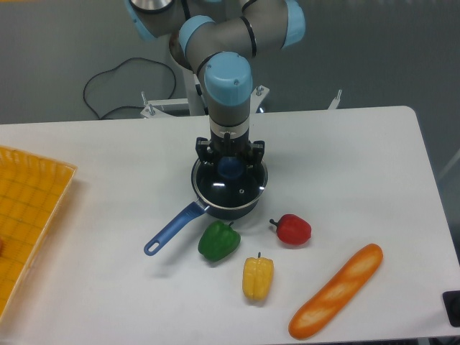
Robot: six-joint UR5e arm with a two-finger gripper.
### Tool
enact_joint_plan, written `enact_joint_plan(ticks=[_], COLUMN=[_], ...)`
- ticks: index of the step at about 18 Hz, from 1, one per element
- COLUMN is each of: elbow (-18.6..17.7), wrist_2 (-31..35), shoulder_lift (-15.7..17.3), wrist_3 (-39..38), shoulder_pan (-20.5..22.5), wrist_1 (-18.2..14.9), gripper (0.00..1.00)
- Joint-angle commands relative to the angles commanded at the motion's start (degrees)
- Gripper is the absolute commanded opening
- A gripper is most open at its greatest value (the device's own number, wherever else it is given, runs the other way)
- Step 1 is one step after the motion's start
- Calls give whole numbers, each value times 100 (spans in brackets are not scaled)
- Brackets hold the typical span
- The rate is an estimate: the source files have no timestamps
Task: Open the lid
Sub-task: 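Lift the lid by its knob and pull it off the saucepan rim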
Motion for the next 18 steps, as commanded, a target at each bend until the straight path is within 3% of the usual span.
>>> enact_joint_plan(ticks=[3, 14, 18], elbow=[229, 914, 1047], wrist_2=[-9, -132, -158], shoulder_lift=[0, -597, -747], wrist_3=[18, 53, 491], shoulder_pan=[123, 536, 721], wrist_1=[-256, -414, -415], gripper=[47, 47, 47])
